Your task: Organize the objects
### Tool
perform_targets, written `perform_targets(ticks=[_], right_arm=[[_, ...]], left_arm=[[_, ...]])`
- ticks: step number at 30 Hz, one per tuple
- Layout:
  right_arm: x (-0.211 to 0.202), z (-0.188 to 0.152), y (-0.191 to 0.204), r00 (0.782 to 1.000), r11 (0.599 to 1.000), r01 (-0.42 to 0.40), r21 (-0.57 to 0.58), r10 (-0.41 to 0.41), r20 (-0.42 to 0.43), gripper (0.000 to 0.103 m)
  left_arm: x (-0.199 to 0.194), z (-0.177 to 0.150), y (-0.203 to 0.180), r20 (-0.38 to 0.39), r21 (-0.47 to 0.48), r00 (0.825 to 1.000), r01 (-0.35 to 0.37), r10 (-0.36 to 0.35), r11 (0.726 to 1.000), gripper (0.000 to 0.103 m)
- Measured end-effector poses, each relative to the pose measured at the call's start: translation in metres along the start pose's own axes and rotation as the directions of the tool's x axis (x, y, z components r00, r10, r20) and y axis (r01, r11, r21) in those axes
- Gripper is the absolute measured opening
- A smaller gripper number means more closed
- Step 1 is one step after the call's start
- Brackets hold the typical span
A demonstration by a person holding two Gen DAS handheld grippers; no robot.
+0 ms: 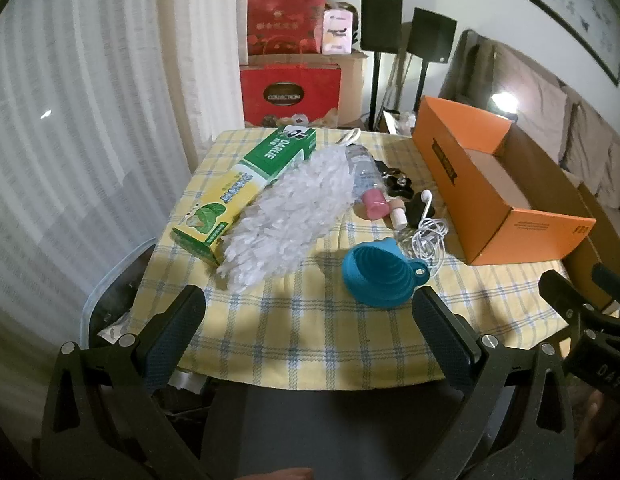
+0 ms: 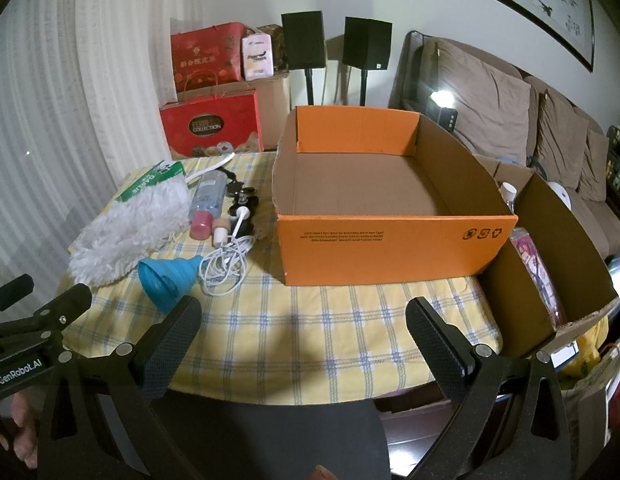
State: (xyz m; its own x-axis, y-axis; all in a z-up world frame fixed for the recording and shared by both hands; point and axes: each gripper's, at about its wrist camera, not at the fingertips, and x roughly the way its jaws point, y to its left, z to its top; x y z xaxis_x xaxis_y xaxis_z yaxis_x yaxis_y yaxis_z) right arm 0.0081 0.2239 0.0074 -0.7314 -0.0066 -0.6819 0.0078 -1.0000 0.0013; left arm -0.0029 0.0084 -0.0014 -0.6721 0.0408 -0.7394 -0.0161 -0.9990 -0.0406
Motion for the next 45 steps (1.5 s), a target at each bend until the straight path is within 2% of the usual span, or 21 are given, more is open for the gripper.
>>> perform_targets(ticks=[9, 21, 29, 35, 41, 45], right_arm=[[0.005, 0.003, -0.001, 1.0, 1.0, 0.008, -0.003, -0.008, -0.004, 0.103], [0.016, 0.006, -0.016, 1.0, 1.0, -0.018, 0.015, 0.018, -0.001, 0.103], [0.02, 0.007, -0.032, 1.0, 0.999, -0.011, 0.036, 0.011, 0.003, 0.103], [0.024, 0.01, -0.042, 1.0, 0.999, -0.009, 0.044, 0.009, 0.0, 0.103], [0.027, 0.011, -0.052, 1.0, 0.998, -0.012, 0.06, 0.012, -0.006, 0.103], [0.03, 0.01, -0.059, 1.0, 0.998, -0.009, 0.069, 0.01, -0.012, 0.103]], left_arm=[[0.01, 0.004, -0.006, 0.003, 0.015, 1.0, 0.005, -0.005, 1.0, 0.103], [0.02, 0.024, -0.026, 0.062, 0.085, 0.995, 0.074, -0.079, 0.994, 0.103], [0.048, 0.041, -0.051, 0.01, 0.124, 0.987, 0.158, -0.16, 0.98, 0.103], [0.072, 0.046, -0.073, -0.041, 0.161, 0.98, 0.199, -0.195, 0.967, 0.103], [0.094, 0.048, -0.088, -0.101, 0.201, 0.977, 0.207, -0.19, 0.957, 0.103], [0.106, 0.047, -0.095, -0.12, 0.237, 0.985, 0.147, -0.121, 0.96, 0.103]])
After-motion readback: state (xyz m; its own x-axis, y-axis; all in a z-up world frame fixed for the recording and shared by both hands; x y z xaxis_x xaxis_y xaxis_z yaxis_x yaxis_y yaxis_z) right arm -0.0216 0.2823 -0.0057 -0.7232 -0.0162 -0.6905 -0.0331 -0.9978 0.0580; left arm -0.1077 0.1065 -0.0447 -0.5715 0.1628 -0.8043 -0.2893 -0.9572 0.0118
